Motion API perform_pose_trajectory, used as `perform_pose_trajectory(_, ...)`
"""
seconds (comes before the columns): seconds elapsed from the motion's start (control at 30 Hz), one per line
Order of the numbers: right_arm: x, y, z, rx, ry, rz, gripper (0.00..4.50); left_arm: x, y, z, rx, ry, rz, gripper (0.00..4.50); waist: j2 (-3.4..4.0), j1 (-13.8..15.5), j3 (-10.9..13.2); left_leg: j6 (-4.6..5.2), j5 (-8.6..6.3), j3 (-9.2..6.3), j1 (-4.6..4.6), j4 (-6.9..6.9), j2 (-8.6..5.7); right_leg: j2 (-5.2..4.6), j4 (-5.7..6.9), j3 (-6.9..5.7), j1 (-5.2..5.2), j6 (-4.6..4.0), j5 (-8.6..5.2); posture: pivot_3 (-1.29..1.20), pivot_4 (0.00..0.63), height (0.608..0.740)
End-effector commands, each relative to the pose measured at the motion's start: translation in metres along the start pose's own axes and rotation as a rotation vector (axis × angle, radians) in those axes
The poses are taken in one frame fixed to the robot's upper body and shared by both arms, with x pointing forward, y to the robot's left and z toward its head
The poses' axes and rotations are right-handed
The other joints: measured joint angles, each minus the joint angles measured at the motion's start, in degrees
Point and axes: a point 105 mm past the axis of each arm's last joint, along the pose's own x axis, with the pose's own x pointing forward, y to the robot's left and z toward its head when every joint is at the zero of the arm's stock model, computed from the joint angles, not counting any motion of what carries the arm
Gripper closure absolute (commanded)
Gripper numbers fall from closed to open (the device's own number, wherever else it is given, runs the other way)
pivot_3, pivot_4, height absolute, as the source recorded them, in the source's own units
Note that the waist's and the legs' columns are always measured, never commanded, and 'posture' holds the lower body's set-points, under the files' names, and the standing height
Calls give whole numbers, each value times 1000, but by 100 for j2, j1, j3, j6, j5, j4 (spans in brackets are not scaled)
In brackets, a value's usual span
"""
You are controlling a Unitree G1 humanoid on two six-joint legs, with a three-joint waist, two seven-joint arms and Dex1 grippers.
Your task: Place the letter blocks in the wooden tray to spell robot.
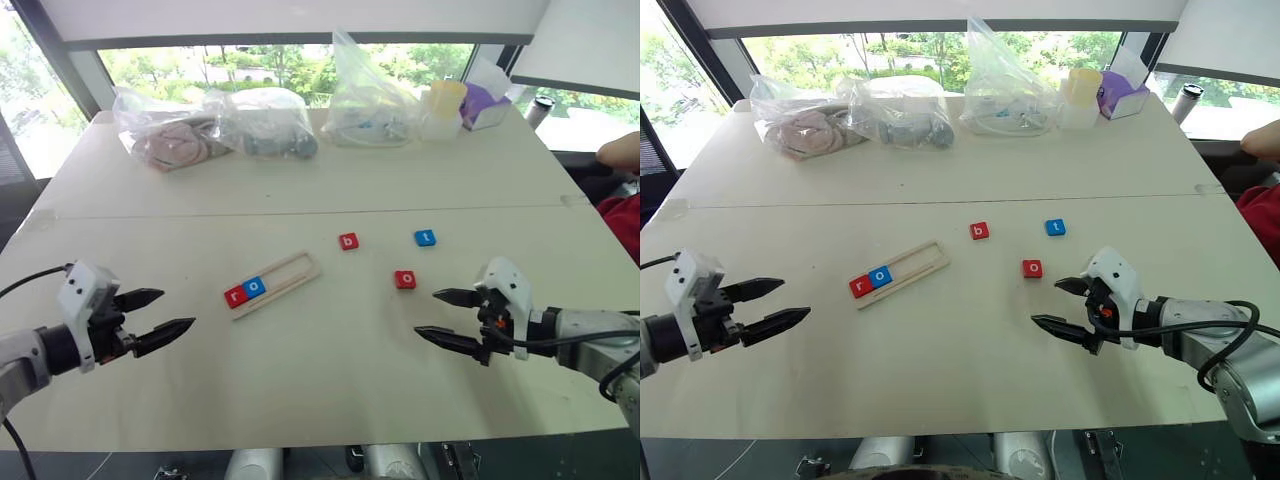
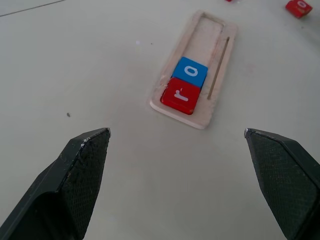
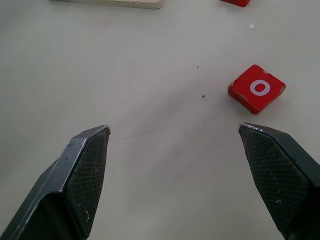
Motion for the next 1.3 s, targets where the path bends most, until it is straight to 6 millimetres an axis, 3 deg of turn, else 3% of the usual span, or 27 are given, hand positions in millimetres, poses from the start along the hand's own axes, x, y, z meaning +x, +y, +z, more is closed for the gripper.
perform_pose_trajectory(0.03, -1, 6, 13, -16, -29, 45, 305, 2, -3, 5, 81, 32, -54, 0, -1, 1, 0, 0, 0, 0, -1, 0, 0, 0, -1, 0, 0, 0, 0, 0, 150, 740)
perform_pose_trajectory(0.2, 12, 29, 29, -44, -47, 166, 305, 16, -17, -4, 179, 124, -183, 0, 1, 0, 1, 0, 0, -1, -1, -2, -1, -3, -1, 0, 0, -13, 8, 0, 150, 740)
perform_pose_trajectory(0.37, 32, 49, 42, -110, -68, 247, 305, 41, 1, -12, 253, 145, -185, 0, 2, 3, 1, 0, 0, -3, -2, -1, -2, 7, 1, -3, -2, -20, 13, 0, 150, 740)
perform_pose_trajectory(0.5, 40, 58, 45, -127, -78, 274, 305, 58, 1, -9, 282, 115, -223, 0, 1, 2, 1, 0, 0, -3, -4, -2, -1, 5, 1, -3, -3, -19, 18, 0, 150, 740)
perform_pose_trajectory(0.87, 48, 57, 43, -130, -90, 242, 305, 90, -9, -25, 302, 139, -244, 0, 1, 5, 0, 1, 0, -2, -4, 1, -3, -5, 4, -2, -3, 9, 33, 0, 150, 740)
perform_pose_trajectory(1.17, 51, 52, 40, -144, -84, 210, 305, 110, -5, -40, 286, 164, -193, 0, 29, 72, -17, 1, 1, -4, 1, 37, -5, -6, 5, -2, 19, 15, 32, 0, 150, 740)
perform_pose_trajectory(1.3, 51, 51, 39, -148, -80, 206, 247, 110, -3, -42, 287, 166, -192, 1208, 33, 90, -20, 1, 1, -3, 0, 64, -2, -4, 5, -2, 29, 24, 27, 0, 150, 740)
